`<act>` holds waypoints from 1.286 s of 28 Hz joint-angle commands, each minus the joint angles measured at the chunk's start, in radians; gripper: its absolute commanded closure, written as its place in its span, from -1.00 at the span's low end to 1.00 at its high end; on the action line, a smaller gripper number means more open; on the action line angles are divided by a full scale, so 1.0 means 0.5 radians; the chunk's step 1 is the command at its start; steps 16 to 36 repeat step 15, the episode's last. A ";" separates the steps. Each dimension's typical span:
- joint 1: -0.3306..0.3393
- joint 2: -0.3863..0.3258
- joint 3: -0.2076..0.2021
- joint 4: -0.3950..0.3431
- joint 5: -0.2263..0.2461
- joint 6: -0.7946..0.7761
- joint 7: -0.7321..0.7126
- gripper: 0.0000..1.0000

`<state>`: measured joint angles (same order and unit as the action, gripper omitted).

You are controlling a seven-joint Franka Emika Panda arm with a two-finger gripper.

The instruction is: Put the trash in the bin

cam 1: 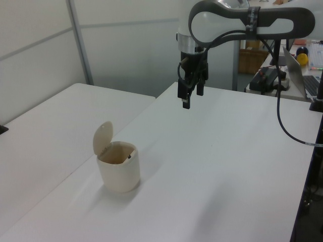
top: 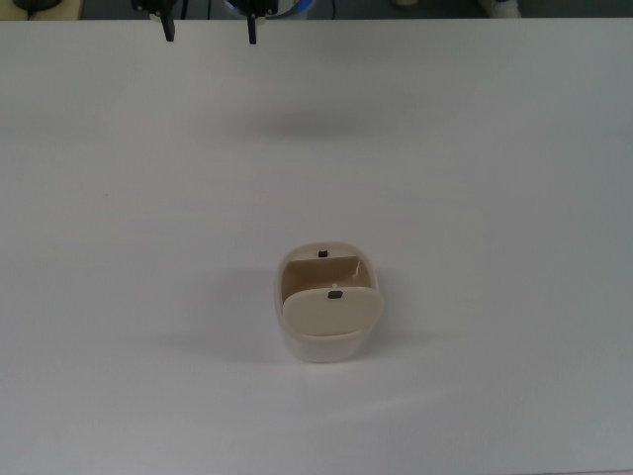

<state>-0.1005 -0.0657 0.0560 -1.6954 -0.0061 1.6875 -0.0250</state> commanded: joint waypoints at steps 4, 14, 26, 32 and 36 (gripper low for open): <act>-0.001 0.018 -0.002 0.004 0.043 0.049 -0.017 -1.00; -0.001 0.027 0.001 0.025 0.046 0.049 -0.017 -1.00; -0.001 0.027 -0.002 0.025 0.046 0.052 -0.017 -1.00; -0.001 0.027 -0.002 0.025 0.046 0.052 -0.017 -1.00; -0.001 0.027 -0.002 0.025 0.046 0.052 -0.017 -1.00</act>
